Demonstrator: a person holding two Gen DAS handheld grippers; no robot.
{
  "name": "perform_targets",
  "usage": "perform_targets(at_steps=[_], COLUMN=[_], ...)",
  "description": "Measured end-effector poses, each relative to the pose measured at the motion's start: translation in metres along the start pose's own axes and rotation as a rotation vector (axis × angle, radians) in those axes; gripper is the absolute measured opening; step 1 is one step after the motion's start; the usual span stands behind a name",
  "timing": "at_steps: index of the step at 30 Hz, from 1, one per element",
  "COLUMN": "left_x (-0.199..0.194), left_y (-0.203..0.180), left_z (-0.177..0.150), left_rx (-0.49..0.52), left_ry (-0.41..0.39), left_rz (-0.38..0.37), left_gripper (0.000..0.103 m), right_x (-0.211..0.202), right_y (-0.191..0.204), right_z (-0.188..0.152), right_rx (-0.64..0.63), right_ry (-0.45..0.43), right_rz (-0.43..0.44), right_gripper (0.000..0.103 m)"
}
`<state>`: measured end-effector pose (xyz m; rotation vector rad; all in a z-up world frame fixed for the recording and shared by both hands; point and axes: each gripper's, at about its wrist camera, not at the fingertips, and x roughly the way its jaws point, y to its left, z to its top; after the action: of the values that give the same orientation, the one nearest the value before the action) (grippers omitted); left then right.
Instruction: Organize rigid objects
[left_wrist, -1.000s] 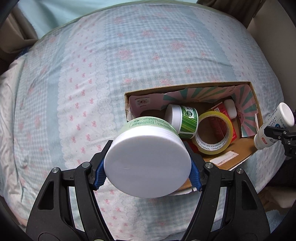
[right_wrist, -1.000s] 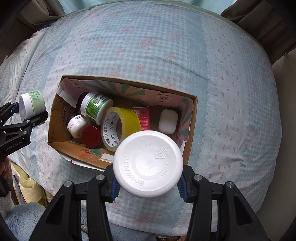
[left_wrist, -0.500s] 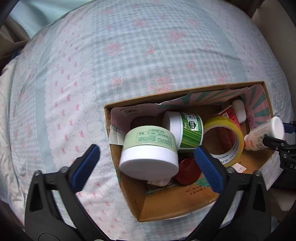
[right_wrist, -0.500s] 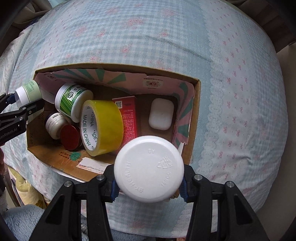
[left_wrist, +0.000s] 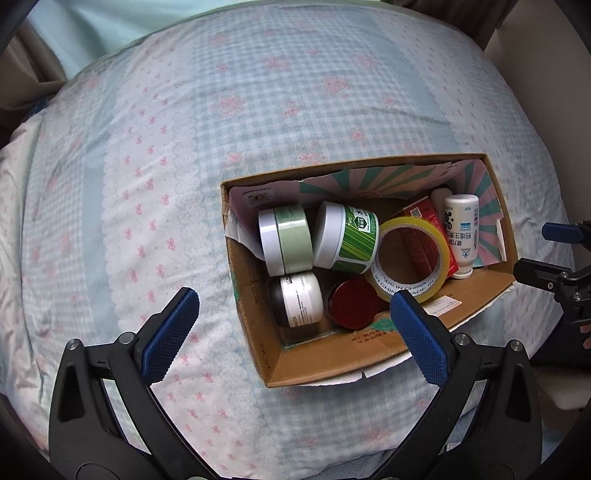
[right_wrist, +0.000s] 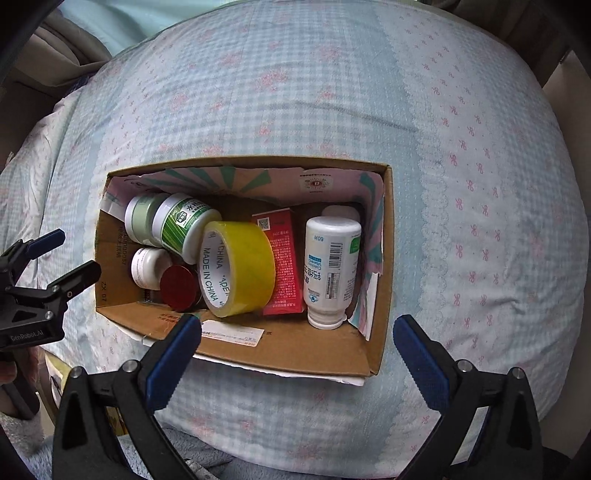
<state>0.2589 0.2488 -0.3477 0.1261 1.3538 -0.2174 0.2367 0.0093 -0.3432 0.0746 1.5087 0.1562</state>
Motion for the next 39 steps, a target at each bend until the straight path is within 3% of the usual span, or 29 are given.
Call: perform_targets(at_steps=[9, 13, 22, 28, 32, 39], left_x=[-0.067, -0.117, -0.271, -0.356, -0.380, -0.394], left_y=[-0.019, -0.031, -0.079, -0.132, -0.169, -0.214], left_z=[-0.018, -0.023, -0.028, -0.047, -0.061, -0.088], left_rx=[-0.014, -0.025, -0.085, -0.147, -0.149, -0.140], left_ry=[-0.117, -0.211, -0.532, -0.725, -0.786, -0.860], left_rz=[-0.022, -0.025, -0.004, 0.018, 0.057, 0.099], left_gripper=[0.103, 0.103, 0.103, 0.103, 0.103, 0.103], right_x=[-0.060, -0.106, -0.259, -0.350, -0.382, -0.395], right_y=[0.000, 0.001, -0.008, -0.027, -0.046, -0.073], right_z=[-0.031, -0.041, -0.062, -0.099, -0.126, -0.167], right_rx=[0.038, 0.051, 0.023, -0.009, -0.006, 0.018], right_ry=[-0.119, -0.209, -0.547, -0.742, -0.819, -0.897], right_rz=[0.009, 0.003, -0.070, -0.112, -0.136, -0.165], right_gripper=[0.103, 0.103, 0.103, 0.103, 0.103, 0.103])
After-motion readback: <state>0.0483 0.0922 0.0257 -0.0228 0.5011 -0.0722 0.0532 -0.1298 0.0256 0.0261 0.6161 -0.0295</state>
